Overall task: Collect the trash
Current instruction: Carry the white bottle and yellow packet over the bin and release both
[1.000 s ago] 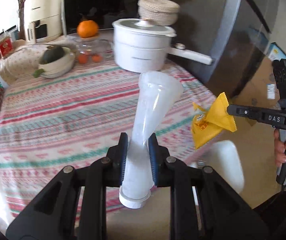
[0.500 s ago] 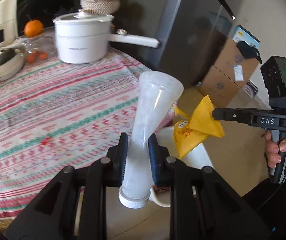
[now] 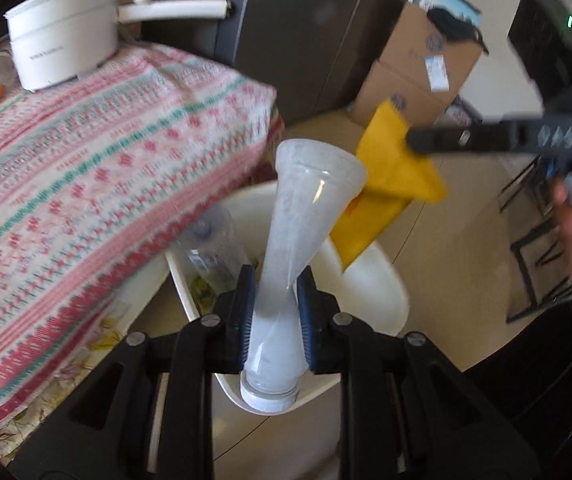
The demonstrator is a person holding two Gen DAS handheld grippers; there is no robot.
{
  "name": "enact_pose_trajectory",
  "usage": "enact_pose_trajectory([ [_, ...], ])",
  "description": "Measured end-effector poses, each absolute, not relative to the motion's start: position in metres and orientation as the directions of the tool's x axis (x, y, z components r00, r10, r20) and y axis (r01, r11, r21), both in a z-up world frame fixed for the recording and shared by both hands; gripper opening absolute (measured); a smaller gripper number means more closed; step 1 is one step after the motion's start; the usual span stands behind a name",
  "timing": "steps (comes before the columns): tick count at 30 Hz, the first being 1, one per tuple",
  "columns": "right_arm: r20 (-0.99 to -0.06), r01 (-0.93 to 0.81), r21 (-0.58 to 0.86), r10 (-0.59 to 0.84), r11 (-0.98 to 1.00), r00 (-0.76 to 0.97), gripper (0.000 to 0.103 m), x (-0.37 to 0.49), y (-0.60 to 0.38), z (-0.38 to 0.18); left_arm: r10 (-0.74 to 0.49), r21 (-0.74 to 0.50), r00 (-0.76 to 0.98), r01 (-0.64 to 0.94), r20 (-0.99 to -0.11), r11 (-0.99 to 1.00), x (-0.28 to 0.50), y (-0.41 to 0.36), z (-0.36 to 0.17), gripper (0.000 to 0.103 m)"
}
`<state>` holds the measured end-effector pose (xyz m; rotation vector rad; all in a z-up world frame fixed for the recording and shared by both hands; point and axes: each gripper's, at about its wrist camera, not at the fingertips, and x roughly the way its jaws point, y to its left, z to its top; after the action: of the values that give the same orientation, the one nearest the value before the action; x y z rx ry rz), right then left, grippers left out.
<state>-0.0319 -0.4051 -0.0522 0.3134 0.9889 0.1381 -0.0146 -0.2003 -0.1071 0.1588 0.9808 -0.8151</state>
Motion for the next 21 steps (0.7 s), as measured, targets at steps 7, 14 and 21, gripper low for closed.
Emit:
enact_pose_trajectory([
  [7, -0.813, 0.059, 0.312, 0.234, 0.948, 0.533, 0.002, -0.036, -0.419, -0.059, -0.515, -0.245, 0.240, 0.668, -0.823, 0.703, -0.010, -0.204, -0.128, 0.028],
  [14, -0.822, 0.069, 0.306, 0.228, 0.949, 0.522, 0.002, -0.036, -0.423, -0.060, -0.501, -0.197, 0.292, 0.672, -0.815, 0.714, -0.013, -0.199, -0.115, 0.051],
  [21, -0.839, 0.075, 0.295, 0.221, 0.953, 0.497, 0.003, -0.033, -0.418, -0.066, -0.478, -0.176, 0.334, 0.640, -0.813, 0.748, -0.008, -0.186, -0.103, 0.055],
])
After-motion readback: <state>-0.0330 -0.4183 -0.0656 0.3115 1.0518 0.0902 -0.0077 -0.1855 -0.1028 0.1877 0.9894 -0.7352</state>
